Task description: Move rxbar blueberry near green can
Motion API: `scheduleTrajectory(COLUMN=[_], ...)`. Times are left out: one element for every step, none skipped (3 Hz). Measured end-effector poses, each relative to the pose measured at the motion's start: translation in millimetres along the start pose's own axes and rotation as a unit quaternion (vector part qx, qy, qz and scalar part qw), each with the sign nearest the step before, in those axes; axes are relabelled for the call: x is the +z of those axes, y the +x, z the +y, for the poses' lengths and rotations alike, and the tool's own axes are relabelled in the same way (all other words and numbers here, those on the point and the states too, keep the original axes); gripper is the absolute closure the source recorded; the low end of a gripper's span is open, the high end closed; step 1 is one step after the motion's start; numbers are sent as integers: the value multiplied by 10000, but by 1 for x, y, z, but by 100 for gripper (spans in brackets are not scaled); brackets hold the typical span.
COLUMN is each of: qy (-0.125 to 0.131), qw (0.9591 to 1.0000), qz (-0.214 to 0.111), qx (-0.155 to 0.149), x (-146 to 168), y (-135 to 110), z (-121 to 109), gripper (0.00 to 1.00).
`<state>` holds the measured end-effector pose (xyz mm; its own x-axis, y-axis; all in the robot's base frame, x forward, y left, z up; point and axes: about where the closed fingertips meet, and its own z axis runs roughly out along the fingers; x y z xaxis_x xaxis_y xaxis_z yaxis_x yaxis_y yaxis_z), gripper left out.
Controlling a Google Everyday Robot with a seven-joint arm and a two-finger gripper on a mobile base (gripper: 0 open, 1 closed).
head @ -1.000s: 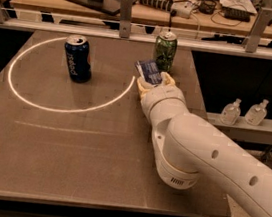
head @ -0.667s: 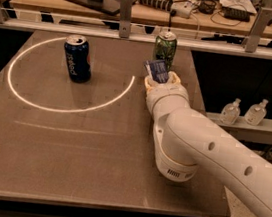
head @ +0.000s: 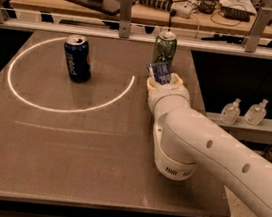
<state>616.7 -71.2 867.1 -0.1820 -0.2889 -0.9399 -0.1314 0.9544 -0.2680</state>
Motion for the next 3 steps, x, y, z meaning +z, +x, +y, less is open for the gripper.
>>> scheduleTrajectory(qy=[3, 131, 349], qw=[10000, 9998, 9992], qz=[30, 106, 171], qx=[41, 43, 9], x=[-5, -20, -47], y=[-13, -33, -41], z=[3, -3, -28], gripper=[4, 0, 0])
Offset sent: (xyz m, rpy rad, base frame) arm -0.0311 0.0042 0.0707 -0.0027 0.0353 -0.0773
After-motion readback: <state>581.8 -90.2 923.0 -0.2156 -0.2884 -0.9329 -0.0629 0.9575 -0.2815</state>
